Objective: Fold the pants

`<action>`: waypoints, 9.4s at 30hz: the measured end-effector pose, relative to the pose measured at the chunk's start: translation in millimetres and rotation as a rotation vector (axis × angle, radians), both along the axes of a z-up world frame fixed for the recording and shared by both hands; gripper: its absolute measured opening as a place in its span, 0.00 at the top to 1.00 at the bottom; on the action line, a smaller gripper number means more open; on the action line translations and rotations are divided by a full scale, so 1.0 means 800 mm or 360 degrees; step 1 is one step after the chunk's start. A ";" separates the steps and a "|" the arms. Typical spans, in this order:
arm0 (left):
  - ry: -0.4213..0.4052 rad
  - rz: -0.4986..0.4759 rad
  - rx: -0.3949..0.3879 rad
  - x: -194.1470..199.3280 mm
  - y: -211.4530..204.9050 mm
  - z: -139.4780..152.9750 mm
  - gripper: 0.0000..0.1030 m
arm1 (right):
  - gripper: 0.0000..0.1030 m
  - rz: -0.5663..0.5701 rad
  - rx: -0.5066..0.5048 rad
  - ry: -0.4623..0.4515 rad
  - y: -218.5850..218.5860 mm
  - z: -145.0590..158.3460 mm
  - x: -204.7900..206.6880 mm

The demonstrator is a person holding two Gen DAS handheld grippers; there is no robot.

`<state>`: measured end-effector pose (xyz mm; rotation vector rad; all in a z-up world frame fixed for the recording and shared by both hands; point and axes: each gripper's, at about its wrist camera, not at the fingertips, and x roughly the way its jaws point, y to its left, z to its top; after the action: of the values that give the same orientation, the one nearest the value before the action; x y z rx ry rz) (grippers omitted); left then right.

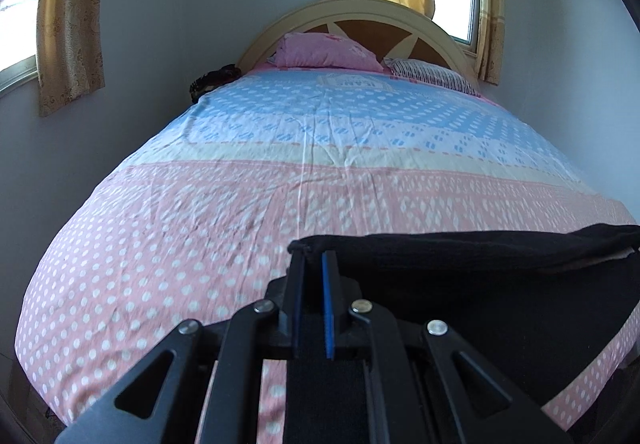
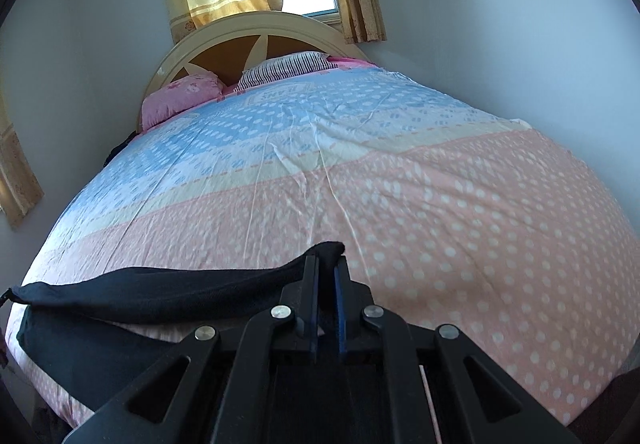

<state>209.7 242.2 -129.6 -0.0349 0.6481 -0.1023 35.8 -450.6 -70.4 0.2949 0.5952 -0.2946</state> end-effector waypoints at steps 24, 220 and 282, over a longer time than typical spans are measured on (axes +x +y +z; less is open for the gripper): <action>0.0004 -0.0027 0.0612 -0.049 -0.046 -0.073 0.92 | 0.38 0.0753 -0.0606 0.0198 0.317 0.014 0.048; 0.0076 -0.1509 0.0405 -0.161 -0.526 -0.027 0.95 | 0.94 -0.0220 0.0696 -0.0036 -0.031 -0.108 -0.094; 0.0022 -0.1544 0.0364 -0.164 -0.527 -0.013 0.96 | 0.98 0.0689 -0.0607 0.0368 0.239 -0.092 -0.026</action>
<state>78.7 -179.2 -139.7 0.5056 0.6401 -0.9614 15.0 -259.4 -144.4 -0.2397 0.7971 -0.0185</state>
